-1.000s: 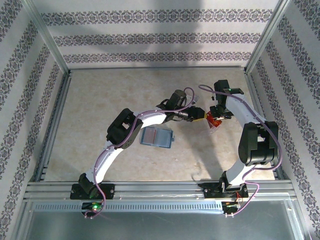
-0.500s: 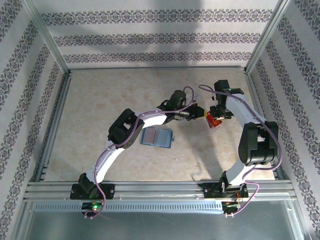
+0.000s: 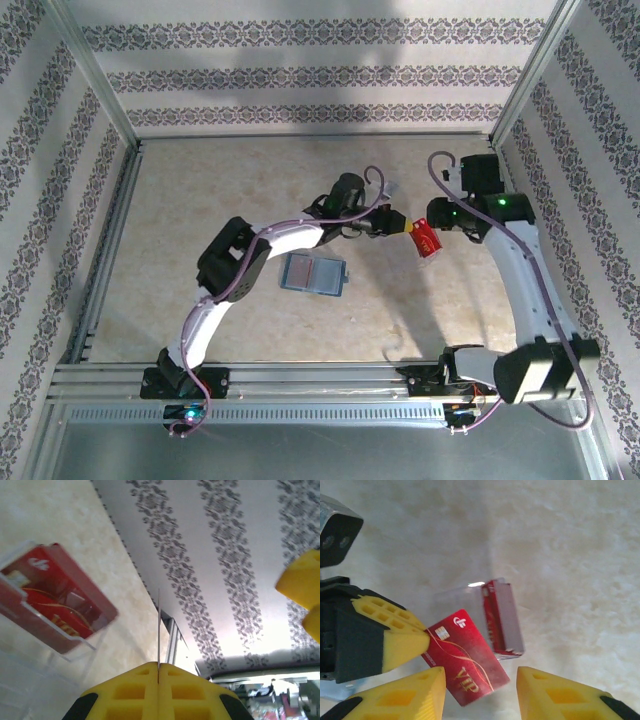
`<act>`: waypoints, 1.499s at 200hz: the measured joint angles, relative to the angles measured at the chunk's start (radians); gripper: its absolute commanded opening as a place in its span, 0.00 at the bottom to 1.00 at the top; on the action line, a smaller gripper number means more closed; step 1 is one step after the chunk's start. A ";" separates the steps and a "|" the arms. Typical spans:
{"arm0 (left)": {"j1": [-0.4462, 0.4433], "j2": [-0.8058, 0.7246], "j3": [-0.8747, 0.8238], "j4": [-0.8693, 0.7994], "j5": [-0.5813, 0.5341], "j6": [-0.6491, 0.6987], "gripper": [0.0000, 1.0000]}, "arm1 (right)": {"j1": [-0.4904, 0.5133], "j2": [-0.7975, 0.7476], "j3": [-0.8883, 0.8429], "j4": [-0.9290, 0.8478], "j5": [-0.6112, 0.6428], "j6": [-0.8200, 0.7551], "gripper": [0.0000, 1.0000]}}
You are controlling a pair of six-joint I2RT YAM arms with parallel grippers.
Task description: Put the credit cards into the card holder
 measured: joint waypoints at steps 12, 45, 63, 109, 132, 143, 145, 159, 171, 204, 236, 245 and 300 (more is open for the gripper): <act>0.011 -0.085 -0.035 -0.072 0.021 0.093 0.00 | 0.000 -0.035 0.000 -0.003 -0.074 0.029 0.44; 0.074 -0.341 -0.156 -0.274 0.077 0.352 0.00 | 0.000 -0.114 -0.057 0.052 -0.293 0.124 0.44; 0.133 -0.457 -0.216 -0.386 0.106 0.488 0.00 | 0.001 -0.146 -0.108 0.103 -0.402 0.170 0.44; 0.281 -0.646 -0.353 -0.703 0.164 0.862 0.00 | 0.110 -0.171 -0.228 0.274 -0.586 0.261 0.43; 0.303 -0.682 -0.428 -0.758 0.208 0.960 0.00 | 0.195 -0.162 -0.255 0.351 -0.627 0.283 0.43; 0.309 -0.684 -0.450 -0.766 0.234 0.986 0.00 | 0.225 -0.156 -0.272 0.397 -0.642 0.298 0.42; 0.310 -0.684 -0.453 -0.767 0.239 0.990 0.00 | 0.229 -0.155 -0.276 0.406 -0.645 0.300 0.42; 0.320 -0.684 -0.468 -0.768 0.261 1.009 0.00 | 0.254 -0.140 -0.295 0.454 -0.658 0.320 0.40; 0.324 -0.684 -0.472 -0.766 0.281 1.020 0.00 | 0.271 -0.121 -0.307 0.487 -0.660 0.330 0.40; 0.327 -0.687 -0.504 -0.726 0.329 1.014 0.00 | 0.349 -0.075 -0.344 0.560 -0.660 0.348 0.39; 0.328 -0.687 -0.527 -0.690 0.347 0.992 0.00 | 0.416 -0.036 -0.349 0.595 -0.664 0.347 0.38; 0.331 -0.687 -0.527 -0.683 0.349 0.988 0.00 | 0.425 -0.032 -0.354 0.604 -0.668 0.347 0.36; 0.359 -0.688 -0.533 -0.617 0.365 0.940 0.00 | 0.428 -0.032 -0.406 0.657 -0.679 0.356 0.28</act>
